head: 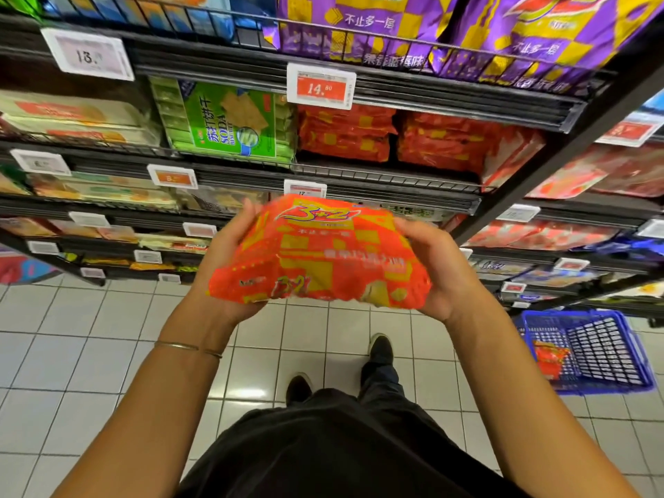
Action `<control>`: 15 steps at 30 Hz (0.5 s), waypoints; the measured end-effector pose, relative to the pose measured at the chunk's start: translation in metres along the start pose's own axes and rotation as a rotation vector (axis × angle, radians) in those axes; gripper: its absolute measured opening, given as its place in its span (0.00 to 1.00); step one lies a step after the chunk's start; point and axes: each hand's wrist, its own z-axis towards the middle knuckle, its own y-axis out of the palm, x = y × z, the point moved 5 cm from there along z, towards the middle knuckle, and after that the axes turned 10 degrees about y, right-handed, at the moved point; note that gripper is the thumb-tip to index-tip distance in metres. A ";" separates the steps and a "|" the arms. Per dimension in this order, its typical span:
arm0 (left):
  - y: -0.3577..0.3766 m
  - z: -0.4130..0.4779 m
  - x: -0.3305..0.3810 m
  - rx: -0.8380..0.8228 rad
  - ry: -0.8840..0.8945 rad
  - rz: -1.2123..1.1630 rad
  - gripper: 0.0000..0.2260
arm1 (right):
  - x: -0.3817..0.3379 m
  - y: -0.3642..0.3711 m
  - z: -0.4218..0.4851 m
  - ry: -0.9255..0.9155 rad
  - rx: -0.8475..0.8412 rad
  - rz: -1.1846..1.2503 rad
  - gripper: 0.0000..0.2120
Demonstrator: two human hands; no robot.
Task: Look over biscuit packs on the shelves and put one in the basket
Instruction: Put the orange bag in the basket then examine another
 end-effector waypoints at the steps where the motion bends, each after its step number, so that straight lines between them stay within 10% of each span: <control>1: 0.003 0.003 0.002 -0.013 0.030 -0.054 0.22 | 0.004 0.001 0.000 0.054 0.009 -0.006 0.24; 10: 0.042 -0.001 -0.033 -0.031 0.071 -0.014 0.26 | 0.037 0.019 0.013 0.027 -0.200 0.108 0.23; 15: 0.044 -0.007 -0.058 -0.122 -0.211 -0.217 0.15 | 0.024 0.022 0.010 -0.124 -0.023 -0.388 0.25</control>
